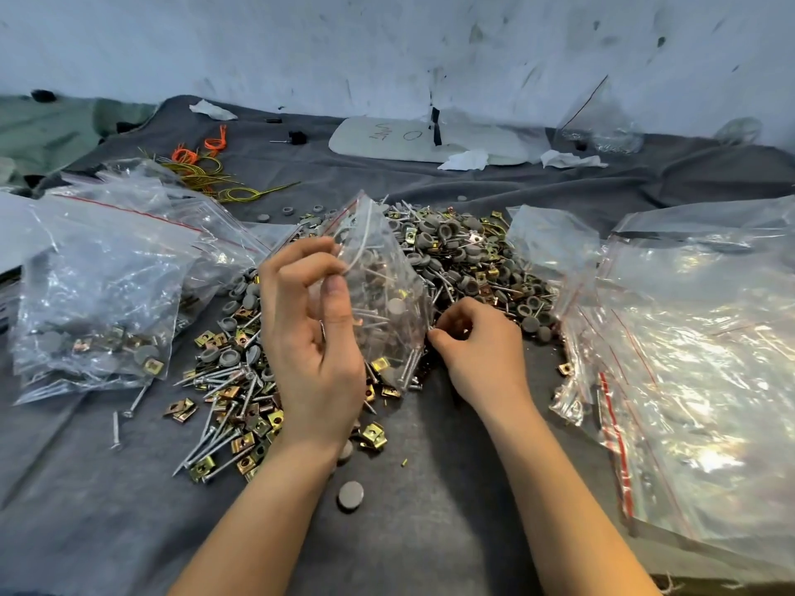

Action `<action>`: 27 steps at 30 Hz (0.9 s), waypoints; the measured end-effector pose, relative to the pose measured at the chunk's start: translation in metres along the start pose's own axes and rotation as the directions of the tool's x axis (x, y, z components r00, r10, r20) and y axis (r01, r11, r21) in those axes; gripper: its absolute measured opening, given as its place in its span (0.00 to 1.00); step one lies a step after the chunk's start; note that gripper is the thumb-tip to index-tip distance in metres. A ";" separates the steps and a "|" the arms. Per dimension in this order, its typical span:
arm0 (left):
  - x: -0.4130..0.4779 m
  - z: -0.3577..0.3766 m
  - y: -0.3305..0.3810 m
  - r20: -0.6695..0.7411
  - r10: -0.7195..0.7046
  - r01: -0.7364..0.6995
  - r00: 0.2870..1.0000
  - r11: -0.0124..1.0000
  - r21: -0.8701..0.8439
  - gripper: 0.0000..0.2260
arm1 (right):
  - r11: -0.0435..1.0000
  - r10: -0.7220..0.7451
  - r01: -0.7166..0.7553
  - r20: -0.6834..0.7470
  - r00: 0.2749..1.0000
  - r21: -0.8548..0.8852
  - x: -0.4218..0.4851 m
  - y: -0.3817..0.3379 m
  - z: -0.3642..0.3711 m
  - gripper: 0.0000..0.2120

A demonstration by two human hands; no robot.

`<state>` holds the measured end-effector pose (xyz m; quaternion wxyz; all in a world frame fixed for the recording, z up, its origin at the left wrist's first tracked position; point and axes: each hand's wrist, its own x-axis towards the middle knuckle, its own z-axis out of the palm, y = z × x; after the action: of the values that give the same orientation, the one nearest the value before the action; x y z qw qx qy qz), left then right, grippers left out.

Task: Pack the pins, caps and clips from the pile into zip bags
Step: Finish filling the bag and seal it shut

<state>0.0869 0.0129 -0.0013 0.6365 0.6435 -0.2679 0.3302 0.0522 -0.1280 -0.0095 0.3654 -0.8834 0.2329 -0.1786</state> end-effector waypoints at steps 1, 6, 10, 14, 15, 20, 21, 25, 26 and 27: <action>0.000 0.000 0.000 0.002 -0.001 0.001 1.000 1.000 0.000 0.05 | 1.000 0.006 -0.006 -0.007 1.000 0.028 0.000 0.000 -0.001 0.09; 0.000 0.000 0.000 -0.002 -0.002 0.002 1.000 1.000 -0.003 0.06 | 0.991 0.007 -0.010 0.027 1.000 0.135 -0.001 0.000 -0.004 0.11; 0.002 -0.001 0.001 -0.024 -0.021 0.021 0.999 0.999 -0.031 0.09 | 0.978 0.004 0.003 -0.031 1.000 0.209 -0.003 0.003 -0.013 0.10; 0.004 -0.001 0.001 -0.045 -0.114 0.107 0.992 0.984 -0.141 0.11 | 0.931 0.017 0.037 -0.144 0.989 0.364 -0.005 0.006 -0.025 0.10; 0.005 -0.001 0.000 -0.035 -0.136 0.129 0.990 0.978 -0.162 0.11 | 0.899 0.024 0.052 -0.168 0.985 0.434 -0.006 0.005 -0.028 0.10; 0.001 0.001 0.006 0.073 0.010 0.001 0.997 0.989 -0.149 0.08 | 0.694 0.009 0.227 -0.323 0.946 0.683 -0.017 -0.013 -0.049 0.10; -0.001 0.003 0.007 0.106 0.071 -0.058 0.992 0.990 -0.127 0.06 | 0.653 -0.010 0.272 -0.350 0.937 0.707 -0.020 -0.019 -0.055 0.10; -0.009 0.009 0.008 0.215 0.269 -0.266 0.939 0.963 -0.043 0.08 | 0.543 -0.190 0.522 -0.509 0.840 0.658 -0.035 -0.044 -0.076 0.11; -0.011 0.010 0.008 0.229 0.281 -0.277 0.932 0.960 -0.047 0.08 | 0.543 -0.245 0.567 -0.529 0.813 0.619 -0.038 -0.050 -0.079 0.10; -0.012 0.011 0.008 0.235 0.288 -0.282 0.928 0.958 -0.058 0.08 | 0.554 -0.300 0.596 -0.529 0.794 0.581 -0.040 -0.054 -0.079 0.10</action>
<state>0.0741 0.0003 -0.0049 0.5519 0.6258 -0.4375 0.3353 -0.0042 -0.1165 0.0771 0.5725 -0.6439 -0.0311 -0.5066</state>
